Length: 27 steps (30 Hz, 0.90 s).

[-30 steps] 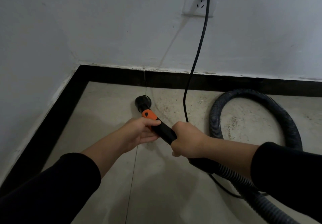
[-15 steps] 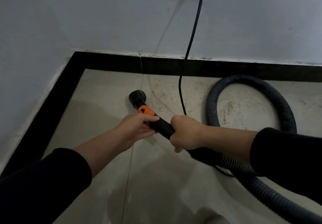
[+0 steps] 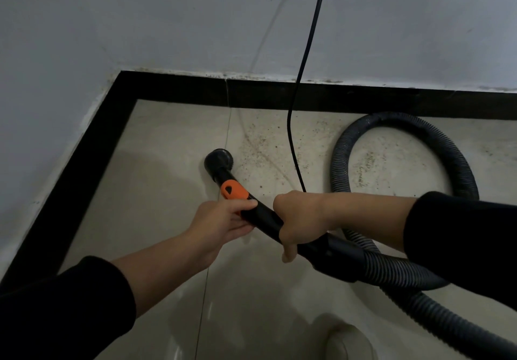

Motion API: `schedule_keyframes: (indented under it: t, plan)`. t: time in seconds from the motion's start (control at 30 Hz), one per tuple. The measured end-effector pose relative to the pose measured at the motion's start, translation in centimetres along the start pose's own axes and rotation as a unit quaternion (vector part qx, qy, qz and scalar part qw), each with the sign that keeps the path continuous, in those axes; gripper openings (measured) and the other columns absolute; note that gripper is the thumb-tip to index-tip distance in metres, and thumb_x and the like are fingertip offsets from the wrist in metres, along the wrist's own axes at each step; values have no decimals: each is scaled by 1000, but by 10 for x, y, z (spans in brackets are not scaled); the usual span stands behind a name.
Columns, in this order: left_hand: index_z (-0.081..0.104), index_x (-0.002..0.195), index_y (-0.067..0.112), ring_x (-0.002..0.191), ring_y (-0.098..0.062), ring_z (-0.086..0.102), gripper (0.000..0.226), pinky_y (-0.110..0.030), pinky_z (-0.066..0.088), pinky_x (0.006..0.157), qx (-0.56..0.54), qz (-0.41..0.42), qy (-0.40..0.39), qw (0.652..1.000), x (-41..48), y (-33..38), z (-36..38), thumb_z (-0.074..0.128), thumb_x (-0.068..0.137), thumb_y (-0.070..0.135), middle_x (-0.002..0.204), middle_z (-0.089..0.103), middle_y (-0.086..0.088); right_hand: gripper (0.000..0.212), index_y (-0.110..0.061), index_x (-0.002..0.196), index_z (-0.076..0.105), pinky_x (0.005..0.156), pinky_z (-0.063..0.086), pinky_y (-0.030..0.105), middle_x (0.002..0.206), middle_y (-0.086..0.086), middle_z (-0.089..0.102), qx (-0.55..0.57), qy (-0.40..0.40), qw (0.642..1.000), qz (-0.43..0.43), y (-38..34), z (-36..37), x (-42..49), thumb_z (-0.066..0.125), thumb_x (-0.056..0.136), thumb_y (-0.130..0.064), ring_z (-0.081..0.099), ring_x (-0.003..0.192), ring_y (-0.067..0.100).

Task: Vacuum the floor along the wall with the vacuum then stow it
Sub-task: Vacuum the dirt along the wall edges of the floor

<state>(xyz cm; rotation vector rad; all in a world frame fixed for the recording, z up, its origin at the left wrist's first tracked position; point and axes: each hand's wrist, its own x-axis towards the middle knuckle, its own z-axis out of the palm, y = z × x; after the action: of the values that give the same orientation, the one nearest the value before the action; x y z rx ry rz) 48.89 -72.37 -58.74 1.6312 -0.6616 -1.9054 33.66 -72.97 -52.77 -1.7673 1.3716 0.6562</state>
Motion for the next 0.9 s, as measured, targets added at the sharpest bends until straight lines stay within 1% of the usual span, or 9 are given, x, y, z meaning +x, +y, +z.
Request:
schedule_keyframes:
  t: [0.07,0.23,0.4,0.53,0.6,0.63,0.7,0.77,0.9]
  plan:
    - [64,110,-4,81,-23,74,34,-25,58,65,-1,0,4,1000,-4,-5,0,73,81,11,91,74,-18,35,-13,79,50,56,44,23,73,-1,54,5,-11,1000,-5,0,3,0,80,76,-29,53,64,13]
    - [66,105,-6,82,-23,74,29,-24,57,66,-1,-7,0,1000,-15,-15,0,72,81,11,90,74,-19,31,-15,69,52,63,53,28,67,0,58,32,-59,998,-14,2,5,0,78,79,-27,60,63,18]
    - [67,102,-1,81,-20,74,23,-25,57,70,3,-3,2,1000,-26,-20,4,71,84,12,89,75,-16,23,-10,72,57,65,59,31,66,4,65,65,-114,991,-11,5,5,0,77,80,-18,64,53,16]
    - [68,102,-1,82,-20,74,22,-24,57,70,1,-12,-2,1000,-34,-25,8,70,84,13,89,75,-14,20,-6,78,61,71,61,37,81,14,70,68,-161,985,-2,7,5,-1,78,79,-16,70,72,28]
    - [68,102,-1,83,-20,74,23,-24,57,69,0,-15,-4,1000,-38,-27,9,70,85,13,88,75,-14,20,-5,82,62,73,61,38,85,15,70,59,-183,981,4,7,5,-1,78,79,-16,71,79,30]
    - [67,102,-1,82,-19,74,23,-24,57,70,-1,-17,-4,1000,-39,-29,10,70,85,13,88,75,-13,20,-5,82,62,72,61,37,83,15,71,53,-192,980,8,7,6,-1,78,79,-16,71,76,28]
    - [68,101,-2,81,-19,74,22,-25,56,71,-2,-21,-5,1000,-42,-30,12,70,85,13,86,75,-13,19,-6,80,62,66,60,34,70,9,70,43,-206,978,16,6,7,-1,78,79,-16,69,64,23]
    - [69,100,-2,80,-19,74,21,-25,56,72,-1,-25,-7,1000,-45,-32,14,70,85,14,86,75,-13,19,-6,79,62,63,59,32,61,6,68,33,-216,975,23,6,7,-2,77,79,-15,67,56,20]
    - [69,99,-2,79,-19,74,20,-24,57,71,-5,-29,-11,999,-50,-35,17,70,85,13,86,75,-13,18,-5,82,63,70,59,34,61,6,69,18,-241,970,27,6,7,-5,76,81,-15,67,54,18]
